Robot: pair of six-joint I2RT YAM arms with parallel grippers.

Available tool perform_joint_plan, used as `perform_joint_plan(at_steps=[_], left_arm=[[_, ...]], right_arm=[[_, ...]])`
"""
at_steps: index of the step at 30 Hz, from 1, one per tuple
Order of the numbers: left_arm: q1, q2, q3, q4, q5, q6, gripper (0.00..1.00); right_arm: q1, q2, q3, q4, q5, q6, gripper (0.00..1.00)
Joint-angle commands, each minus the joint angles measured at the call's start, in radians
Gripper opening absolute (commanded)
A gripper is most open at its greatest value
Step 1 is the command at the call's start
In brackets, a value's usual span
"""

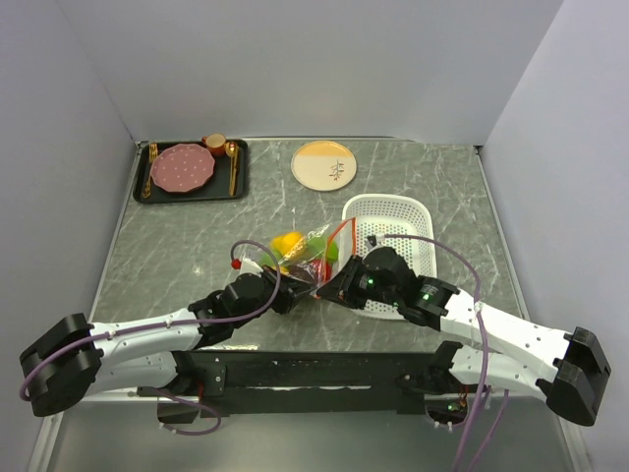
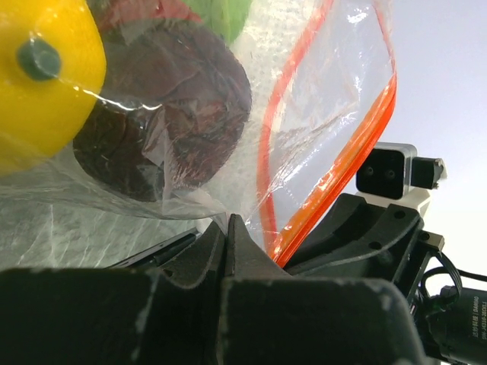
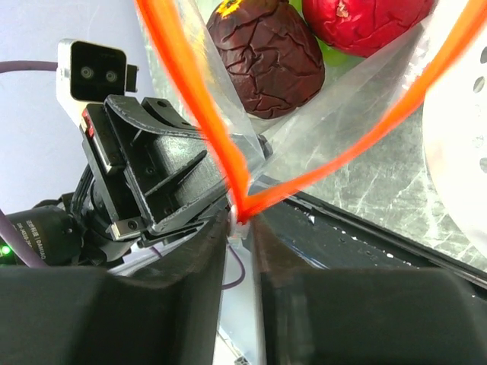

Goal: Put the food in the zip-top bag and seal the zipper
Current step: Zip the zipper food storage bag at the center of the board.

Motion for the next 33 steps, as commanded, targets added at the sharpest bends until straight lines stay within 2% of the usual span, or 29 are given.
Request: perform_joint_plan(at_steps=[1, 5, 8, 14, 16, 17, 22, 28, 31, 33], left_arm=[[0.001, -0.004, 0.022, 0.056, 0.022, 0.005, 0.03], [0.003, -0.008, 0.020, 0.054, 0.025, 0.008, 0.04], [0.004, -0.007, 0.023, 0.054, 0.034, 0.011, 0.08], [0.004, -0.004, 0.016, 0.077, 0.071, -0.001, 0.34], [0.004, -0.007, 0.000, 0.114, 0.085, -0.018, 0.36], [0.004, -0.008, -0.001, 0.119, 0.088, -0.020, 0.41], [0.003, -0.013, -0.004, 0.114, 0.088, -0.032, 0.47], [0.003, 0.008, 0.003, 0.125, 0.074, -0.041, 0.43], [0.004, 0.031, 0.003, 0.151, 0.068, -0.052, 0.35], [0.004, 0.042, 0.011, 0.149, 0.071, -0.052, 0.24]], right_arm=[[-0.018, -0.019, 0.001, 0.027, 0.033, -0.006, 0.21], [-0.024, -0.025, -0.005, 0.029, 0.038, -0.009, 0.17], [-0.027, -0.025, -0.010, 0.040, 0.035, -0.013, 0.11], [-0.028, -0.026, -0.014, 0.058, 0.041, -0.010, 0.10], [-0.030, -0.027, -0.016, 0.069, 0.044, -0.010, 0.10], [-0.030, -0.027, -0.019, 0.073, 0.044, -0.009, 0.10], [-0.030, -0.022, -0.021, 0.089, 0.049, -0.007, 0.10], [-0.030, -0.034, -0.031, 0.098, 0.043, -0.006, 0.10], [-0.028, -0.040, -0.036, 0.096, 0.037, -0.010, 0.10], [-0.030, -0.042, -0.036, 0.089, 0.033, -0.012, 0.10]])
